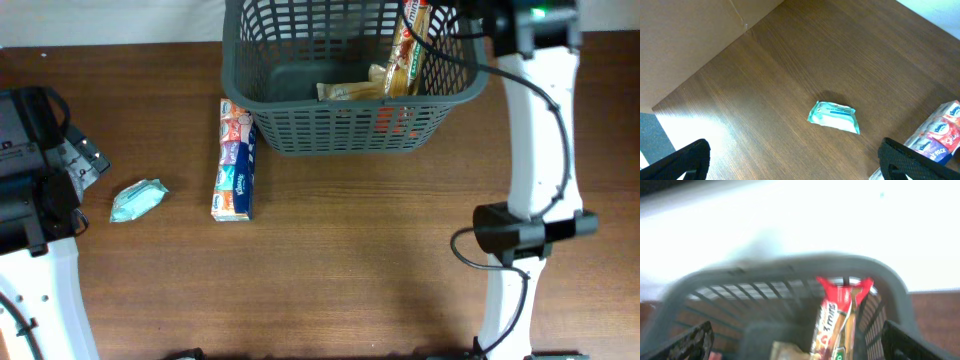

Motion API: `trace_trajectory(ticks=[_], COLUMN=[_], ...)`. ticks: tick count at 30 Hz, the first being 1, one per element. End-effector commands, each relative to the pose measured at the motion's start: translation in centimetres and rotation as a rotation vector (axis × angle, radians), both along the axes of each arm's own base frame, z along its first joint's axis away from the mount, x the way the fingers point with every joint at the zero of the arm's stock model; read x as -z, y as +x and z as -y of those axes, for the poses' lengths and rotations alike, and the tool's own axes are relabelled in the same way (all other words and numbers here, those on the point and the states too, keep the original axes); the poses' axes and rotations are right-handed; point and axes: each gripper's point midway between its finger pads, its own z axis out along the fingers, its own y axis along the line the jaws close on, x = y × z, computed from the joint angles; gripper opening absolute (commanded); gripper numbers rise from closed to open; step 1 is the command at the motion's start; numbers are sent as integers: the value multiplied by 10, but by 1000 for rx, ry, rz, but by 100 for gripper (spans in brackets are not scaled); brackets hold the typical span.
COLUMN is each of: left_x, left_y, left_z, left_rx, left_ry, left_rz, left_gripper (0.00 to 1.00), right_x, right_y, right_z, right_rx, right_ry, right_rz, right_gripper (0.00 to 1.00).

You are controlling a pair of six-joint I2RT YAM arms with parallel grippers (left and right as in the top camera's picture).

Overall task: Pack container
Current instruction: 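Open the right gripper and retract it to the lower right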

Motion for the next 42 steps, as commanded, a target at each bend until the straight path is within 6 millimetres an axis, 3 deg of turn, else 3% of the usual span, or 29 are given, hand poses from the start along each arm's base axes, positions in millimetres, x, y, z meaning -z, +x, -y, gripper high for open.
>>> trace_trajectory(ticks=[1, 4, 6, 8, 9, 13, 19, 26, 29, 32, 39, 42], left_x=[-5, -5, -5, -5, -5, -5, -5, -5, -5, -5, -11, -8], left_y=[0, 0, 0, 0, 0, 0, 0, 0, 0, 0, 8, 12], left_z=[0, 0, 0, 0, 0, 0, 0, 0, 0, 0, -1, 8], left_rx=[-5, -5, -5, -5, -5, -5, -5, -5, -5, -5, 0, 38], left_ry=[-2, -2, -2, -2, -2, -3, -2, -2, -2, -2, 2, -45], left_rz=[23, 23, 23, 23, 23, 23, 23, 23, 23, 23, 65, 76], left_gripper=[99, 99, 99, 99, 99, 99, 99, 99, 99, 99, 99, 99], right_x=[-105, -143, -159, -162, -160, -144, -119, -92, -64, -20, 104, 161], right_y=[-60, -95, -119, -137, -155, -202, -242, -254, -251, -239, -225, -227], right_z=[6, 15, 42, 81, 116, 182, 233, 293, 317, 328, 334, 325], right_rx=[-11, 1, 117, 297, 464, 783, 1032, 1232, 1278, 1235, 1136, 1082], right_ry=[49, 51, 13, -52, -121, -260, -254, -232, -220, -184, -143, -127], right_rz=[217, 299, 325, 313, 285, 178, 53, -52, -162, -323, -739, -910], right_gripper=[99, 99, 99, 99, 99, 99, 99, 99, 99, 99, 99, 99])
